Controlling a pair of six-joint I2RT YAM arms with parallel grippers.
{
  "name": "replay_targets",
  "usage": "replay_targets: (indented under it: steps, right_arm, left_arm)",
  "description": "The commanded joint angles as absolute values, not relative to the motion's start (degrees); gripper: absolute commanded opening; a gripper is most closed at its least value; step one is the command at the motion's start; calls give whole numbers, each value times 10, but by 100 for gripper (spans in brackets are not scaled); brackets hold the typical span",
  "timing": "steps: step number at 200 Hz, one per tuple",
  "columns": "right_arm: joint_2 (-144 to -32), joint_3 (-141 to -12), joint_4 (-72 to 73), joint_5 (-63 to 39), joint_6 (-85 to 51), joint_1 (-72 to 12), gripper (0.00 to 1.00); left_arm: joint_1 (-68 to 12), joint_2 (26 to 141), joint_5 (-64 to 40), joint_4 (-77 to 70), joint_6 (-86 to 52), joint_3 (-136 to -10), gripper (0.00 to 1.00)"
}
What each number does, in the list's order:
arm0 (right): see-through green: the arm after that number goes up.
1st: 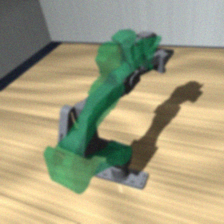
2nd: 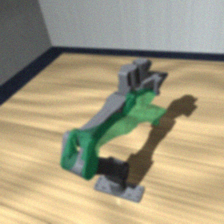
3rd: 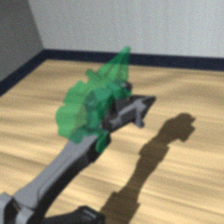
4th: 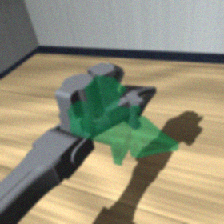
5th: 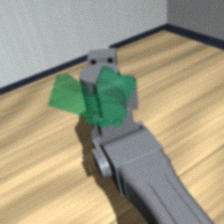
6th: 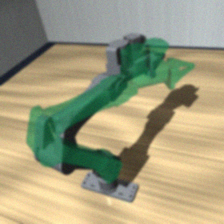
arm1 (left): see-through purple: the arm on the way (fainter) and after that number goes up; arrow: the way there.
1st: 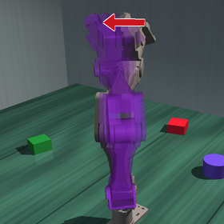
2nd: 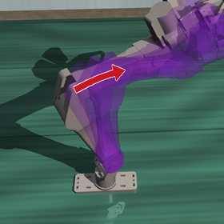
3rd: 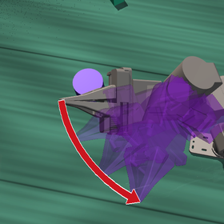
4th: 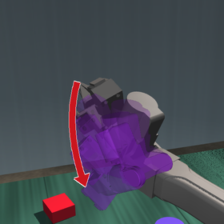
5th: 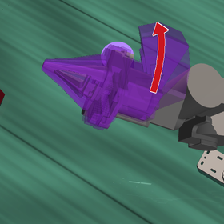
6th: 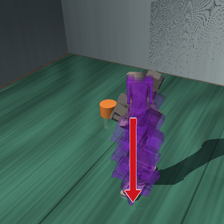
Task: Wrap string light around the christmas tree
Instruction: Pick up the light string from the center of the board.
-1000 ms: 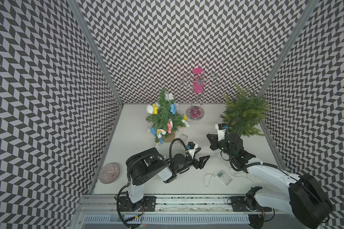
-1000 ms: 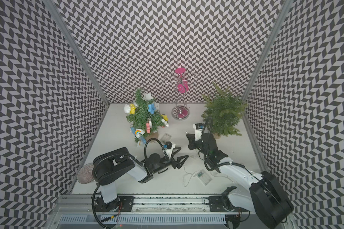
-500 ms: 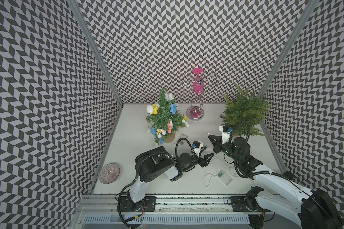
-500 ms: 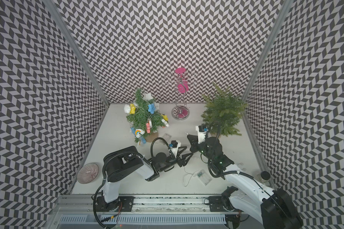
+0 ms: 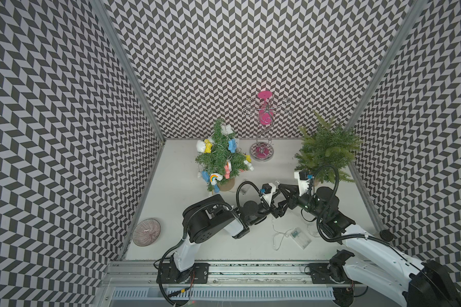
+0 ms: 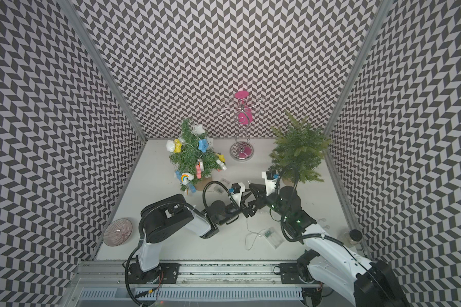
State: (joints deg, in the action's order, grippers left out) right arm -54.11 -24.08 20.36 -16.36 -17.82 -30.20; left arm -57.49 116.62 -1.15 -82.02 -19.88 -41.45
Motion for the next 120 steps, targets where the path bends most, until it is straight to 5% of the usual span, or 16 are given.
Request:
replay_targets:
  steps: [1, 20, 50, 72, 84, 94, 120]
  right_arm:
    - [-522, -227, 243, -182, -186, -305, 0]
    - [-509, -225, 242, -193, -189, -304, 0]
    - [-501, -221, 246, -190, -195, -305, 0]
    - [-508, -223, 246, -192, -197, -304, 0]
    - [-508, -227, 238, -184, -202, -304, 11]
    - [-499, -232, 221, -164, -198, -304, 41]
    - [-447, -225, 190, -80, -211, -304, 59]
  left_arm:
    - [-567, 1186, -28, -842, -200, -419, 58]
    - [-567, 1178, -25, -857, -185, -409, 30]
    - [-570, 1163, -40, -886, -177, -388, 1]
    - [-573, 1151, -36, -881, -176, -381, 0]
    - [-573, 1137, -27, -865, -177, -376, 0]
    - [-573, 1118, -18, -851, -175, -369, 0]
    - [-571, 1052, -21, -793, -173, -358, 0]
